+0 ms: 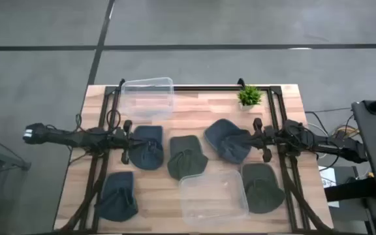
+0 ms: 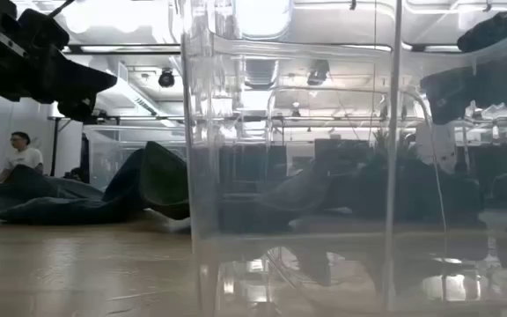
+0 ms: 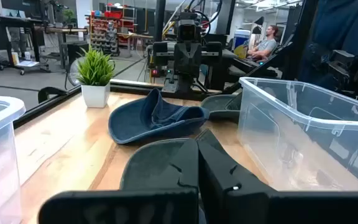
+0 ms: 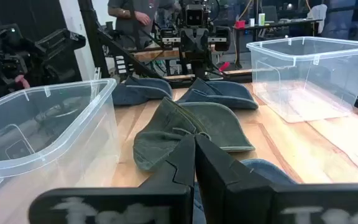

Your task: Pick & Place hat

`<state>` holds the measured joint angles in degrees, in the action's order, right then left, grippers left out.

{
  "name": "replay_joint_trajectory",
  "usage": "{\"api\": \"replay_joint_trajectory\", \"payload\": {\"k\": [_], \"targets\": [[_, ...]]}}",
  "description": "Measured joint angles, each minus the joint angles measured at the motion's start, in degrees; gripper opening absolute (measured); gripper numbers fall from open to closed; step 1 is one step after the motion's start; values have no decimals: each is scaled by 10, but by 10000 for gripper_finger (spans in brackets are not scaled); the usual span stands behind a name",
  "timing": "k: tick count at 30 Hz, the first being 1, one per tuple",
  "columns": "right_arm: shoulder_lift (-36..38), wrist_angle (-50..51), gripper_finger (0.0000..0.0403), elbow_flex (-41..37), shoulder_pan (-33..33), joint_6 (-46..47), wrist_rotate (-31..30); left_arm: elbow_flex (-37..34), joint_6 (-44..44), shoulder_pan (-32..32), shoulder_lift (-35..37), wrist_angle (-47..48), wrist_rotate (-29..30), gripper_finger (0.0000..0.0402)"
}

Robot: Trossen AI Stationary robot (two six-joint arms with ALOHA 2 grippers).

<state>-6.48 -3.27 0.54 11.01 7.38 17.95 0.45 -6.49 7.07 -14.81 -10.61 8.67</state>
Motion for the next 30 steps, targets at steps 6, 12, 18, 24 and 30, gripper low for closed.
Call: {"api": "replay_joint_trajectory", "payload": {"k": [6,12,18,24,30], "targets": [[0,-41,9,0,0,69,0,0,-10,0,0,-1,0,0],[0,-191,9,0,0,252,0,8,-159,0,0,-14,0,0],[0,-341,9,0,0,367,0,9,-292,0,0,-43,0,0],[0,-506,9,0,0,363,-26,10,-298,0,0,-44,0,0],[-11,-454,9,30,0,498,-142,10,-398,0,0,-69,0,0]]}}
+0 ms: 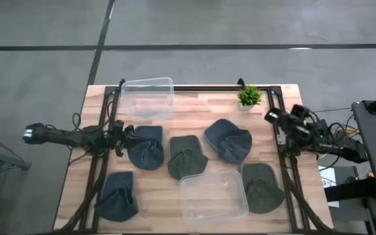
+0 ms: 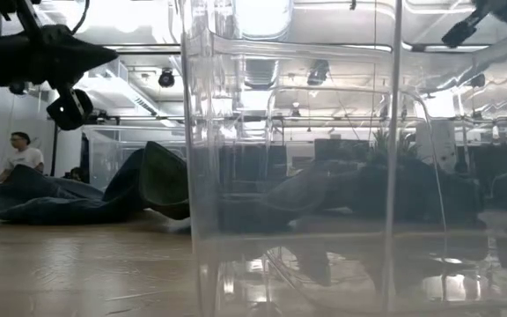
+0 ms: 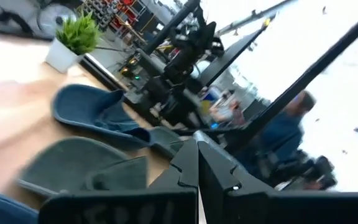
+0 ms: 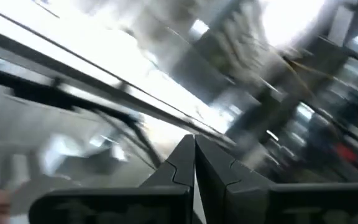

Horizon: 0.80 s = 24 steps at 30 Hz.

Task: Pick & Place hat
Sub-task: Put the right blue cap into the bottom transparent bin

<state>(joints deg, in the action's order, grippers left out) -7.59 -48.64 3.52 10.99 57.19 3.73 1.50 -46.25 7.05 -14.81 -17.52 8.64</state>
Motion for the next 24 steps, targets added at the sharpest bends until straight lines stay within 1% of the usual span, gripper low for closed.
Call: {"api": "replay_joint_trajectory", "payload": {"k": [2,4,6,7,9,13,15,17,19,21,24], "targets": [[-13,112,9,29,0,6,-16,0,-49,0,0,-9,0,0],[-37,254,9,77,0,29,-19,0,-84,0,0,-11,0,0],[-71,390,9,132,0,26,-18,0,-98,0,0,-11,0,0],[-92,434,9,157,0,16,-18,0,-100,0,0,-11,0,0],[-140,492,9,208,0,9,-14,0,-102,0,0,-10,3,0],[-230,566,9,304,0,-18,10,0,-104,0,0,-10,18,0],[-279,631,15,354,0,-38,10,0,-97,0,0,-10,20,0],[-330,711,31,405,1,-58,10,1,-98,0,0,-10,20,0],[-380,795,57,453,1,-85,10,1,-104,0,0,-12,20,0],[-432,871,90,498,1,-111,3,1,-105,0,0,-16,20,0],[-507,958,146,554,2,-141,-26,1,-108,0,0,-15,20,0]]}}
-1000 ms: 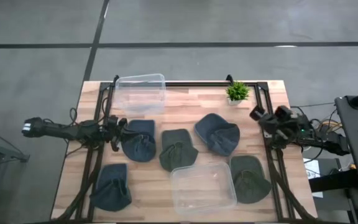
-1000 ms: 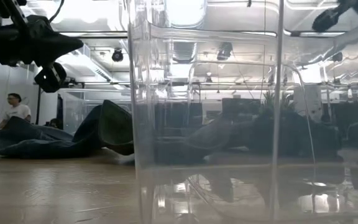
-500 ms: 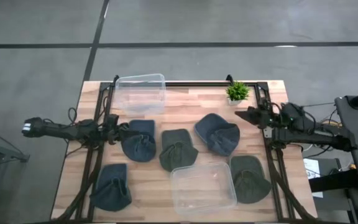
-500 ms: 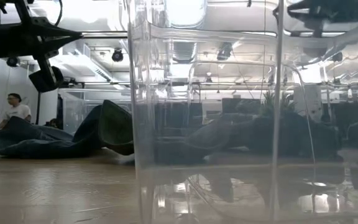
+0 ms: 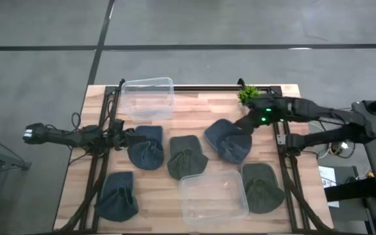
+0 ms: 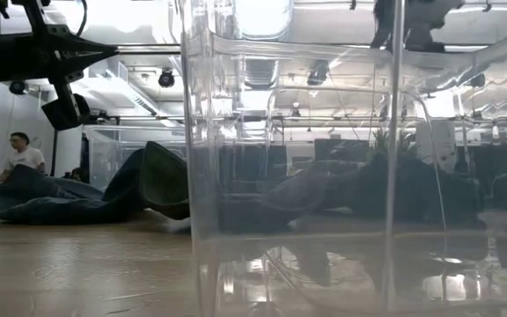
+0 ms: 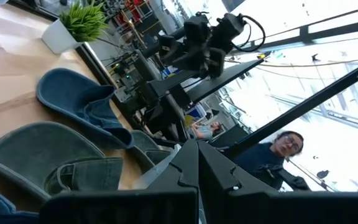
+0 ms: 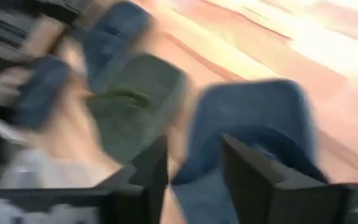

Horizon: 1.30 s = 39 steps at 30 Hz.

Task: Pick & Place hat
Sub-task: Put the right blue cap into the bottom transparent bin

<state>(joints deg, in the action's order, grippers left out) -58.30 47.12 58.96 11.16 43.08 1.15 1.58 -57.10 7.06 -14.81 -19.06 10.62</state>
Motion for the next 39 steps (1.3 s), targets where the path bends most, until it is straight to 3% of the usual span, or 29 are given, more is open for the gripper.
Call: {"api": "replay_joint_trajectory", "payload": {"k": [5,15,22,35,39], "targets": [[-118,108,204,81,13,-51,-46,0,-47,-1,0,-9,1,0],[-291,185,206,151,50,-173,-57,0,-157,-1,0,-9,0,0],[-354,188,206,154,94,-221,-57,0,-162,-1,0,-9,0,0],[-390,179,205,152,150,-291,-37,0,-161,-1,0,-9,0,0],[-413,177,205,152,154,-300,-3,0,-160,-1,0,-9,6,0]]}}
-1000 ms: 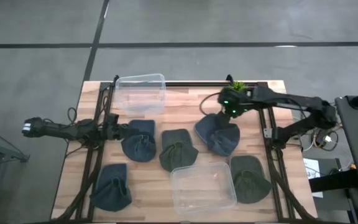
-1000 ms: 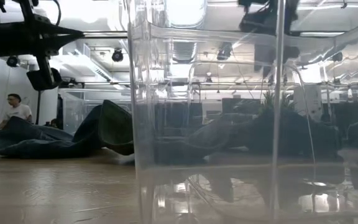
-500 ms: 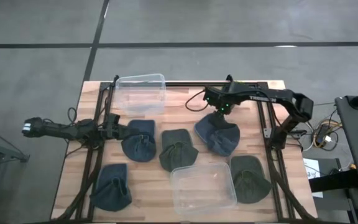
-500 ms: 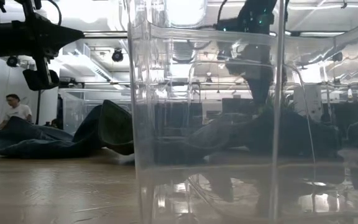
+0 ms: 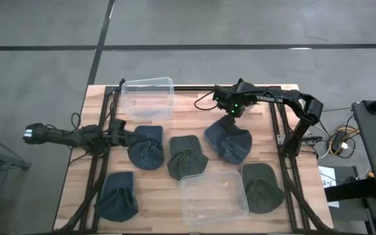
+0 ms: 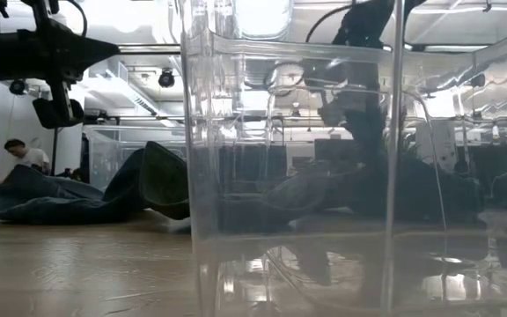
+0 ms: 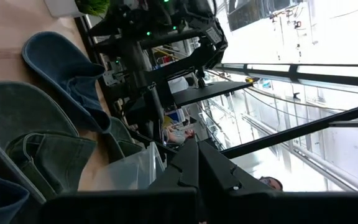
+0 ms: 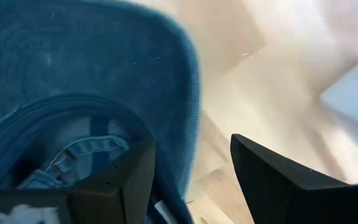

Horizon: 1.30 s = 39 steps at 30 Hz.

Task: Pick & Place hat
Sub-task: Put the right blue cap into the bottom transparent bin

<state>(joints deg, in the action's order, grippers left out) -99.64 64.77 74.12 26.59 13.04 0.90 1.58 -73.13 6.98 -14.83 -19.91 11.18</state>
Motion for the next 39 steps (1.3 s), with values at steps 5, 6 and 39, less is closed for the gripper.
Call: {"api": "replay_joint_trajectory", "payload": {"k": [5,6,39], "targets": [[-25,-6,205,-1,-1,-8,9,0,0,0,0,0,5,0],[-29,-7,205,-1,-1,-9,9,0,0,0,0,0,5,0],[-13,1,12,17,7,-56,17,1,-92,0,-1,58,60,0]]}}
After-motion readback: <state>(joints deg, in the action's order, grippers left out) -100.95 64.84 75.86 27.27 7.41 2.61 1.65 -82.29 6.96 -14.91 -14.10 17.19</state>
